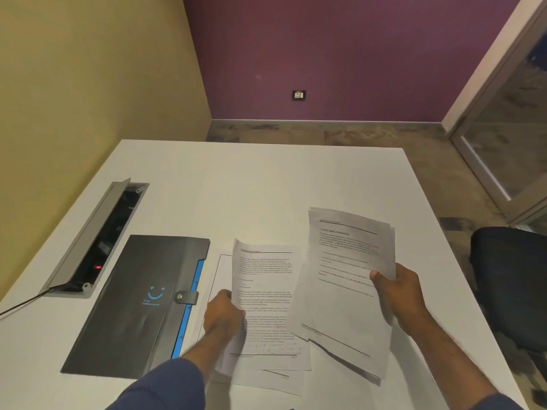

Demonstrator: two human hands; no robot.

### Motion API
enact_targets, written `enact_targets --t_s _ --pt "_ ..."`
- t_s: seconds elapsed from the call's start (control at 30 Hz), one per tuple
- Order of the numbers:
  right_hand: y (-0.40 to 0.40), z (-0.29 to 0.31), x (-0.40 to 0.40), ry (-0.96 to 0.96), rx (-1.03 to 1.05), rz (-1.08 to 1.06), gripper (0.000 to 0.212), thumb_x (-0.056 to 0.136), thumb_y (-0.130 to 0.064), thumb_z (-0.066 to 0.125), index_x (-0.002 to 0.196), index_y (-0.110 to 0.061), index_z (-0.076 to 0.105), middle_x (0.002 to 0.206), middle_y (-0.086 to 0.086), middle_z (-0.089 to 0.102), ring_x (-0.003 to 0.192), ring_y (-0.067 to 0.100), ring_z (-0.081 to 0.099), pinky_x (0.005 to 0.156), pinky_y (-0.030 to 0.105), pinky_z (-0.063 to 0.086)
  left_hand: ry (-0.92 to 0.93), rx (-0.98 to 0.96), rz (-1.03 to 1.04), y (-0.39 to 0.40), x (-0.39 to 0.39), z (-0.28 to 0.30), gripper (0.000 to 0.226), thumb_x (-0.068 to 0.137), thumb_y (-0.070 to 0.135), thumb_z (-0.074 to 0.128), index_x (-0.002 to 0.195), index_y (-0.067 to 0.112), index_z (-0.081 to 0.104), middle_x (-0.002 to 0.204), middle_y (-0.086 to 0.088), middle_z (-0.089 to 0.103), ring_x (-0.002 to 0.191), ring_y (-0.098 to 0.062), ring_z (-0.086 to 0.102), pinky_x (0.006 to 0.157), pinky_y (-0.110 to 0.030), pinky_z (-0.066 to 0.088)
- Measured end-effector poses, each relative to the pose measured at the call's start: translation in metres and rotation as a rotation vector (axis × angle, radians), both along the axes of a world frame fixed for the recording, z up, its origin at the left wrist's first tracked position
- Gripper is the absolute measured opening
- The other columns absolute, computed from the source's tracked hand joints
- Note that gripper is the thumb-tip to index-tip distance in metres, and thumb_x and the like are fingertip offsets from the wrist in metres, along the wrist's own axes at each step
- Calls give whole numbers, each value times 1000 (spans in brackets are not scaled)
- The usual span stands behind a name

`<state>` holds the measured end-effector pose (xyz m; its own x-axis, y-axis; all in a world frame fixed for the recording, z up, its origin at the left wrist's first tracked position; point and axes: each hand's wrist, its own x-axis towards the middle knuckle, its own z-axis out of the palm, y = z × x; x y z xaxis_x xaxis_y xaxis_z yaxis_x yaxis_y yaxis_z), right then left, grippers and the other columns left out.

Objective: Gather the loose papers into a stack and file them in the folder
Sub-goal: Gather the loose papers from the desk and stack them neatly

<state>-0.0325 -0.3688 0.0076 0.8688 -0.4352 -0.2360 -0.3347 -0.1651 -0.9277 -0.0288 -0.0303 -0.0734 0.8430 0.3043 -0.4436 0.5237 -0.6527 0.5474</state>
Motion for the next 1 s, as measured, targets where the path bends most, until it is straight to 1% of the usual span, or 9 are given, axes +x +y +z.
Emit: enact_targets --t_s 0.1,0.2,0.27,0.33,0.47,0.53,0.8,0.93,1.0 --pt "2 1 1 3 0 16 19 88 -5 64 103 -17 64 83 -8 66 76 8 62 71 29 49 -14 100 6 6 2 6 13 90 28 65 83 17 63 88 2 69 70 -13 62 64 -32 61" --pt "4 3 3 21 2 51 22 88 -2 64 108 -11 66 90 3 67 78 15 64 77 34 50 -45 431 -58 19 4 5 23 88 38 64 101 19 70 107 0 61 101 -20 54 82 -36 51" --pt "6 4 4 27 -4 58 24 88 -1 64 110 -9 66 92 4 67 78 16 63 77 34 49 20 499 -98 27 4 1 34 88 44 64 113 22 67 128 -2 53 122 -24 45 95 -39 45" --pt "10 5 5 28 -22 58 24 87 -1 64 110 -9 67 92 4 67 77 13 63 76 32 47 44 487 -164 33 6 -4 39 89 46 64 120 21 64 136 -3 48 127 -23 43 103 -37 40" --pt "16 5 5 25 -46 57 21 86 -1 63 102 -15 67 87 -1 68 77 8 64 66 26 48 19 334 -163 35 9 -8 34 90 33 69 115 12 64 124 -6 52 107 -20 56 87 -25 53" --pt "19 5 3 24 -62 57 21 86 -2 63 100 -17 67 83 -8 67 77 5 63 62 22 48 26 340 -139 37 9 -3 34 87 34 72 113 13 66 117 -7 55 100 -22 58 82 -29 58" --pt "32 7 -1 17 -146 87 18 87 -4 63 87 -22 66 78 -14 67 74 5 63 57 20 46 85 485 -209 31 2 0 36 95 42 56 125 22 56 125 -5 56 117 -21 47 94 -27 43" --pt "37 6 -1 9 -177 97 16 87 -5 63 94 -18 68 78 -13 67 72 4 62 58 20 45 62 222 -102 25 0 -2 37 90 11 60 127 8 54 130 -16 51 108 -30 58 78 -29 45" --pt "37 5 -1 8 -213 97 15 86 -6 63 97 -15 69 77 -12 66 71 4 61 57 20 43 16 141 -104 24 0 3 21 93 9 59 113 10 57 115 -12 62 87 -22 64 68 -26 52"
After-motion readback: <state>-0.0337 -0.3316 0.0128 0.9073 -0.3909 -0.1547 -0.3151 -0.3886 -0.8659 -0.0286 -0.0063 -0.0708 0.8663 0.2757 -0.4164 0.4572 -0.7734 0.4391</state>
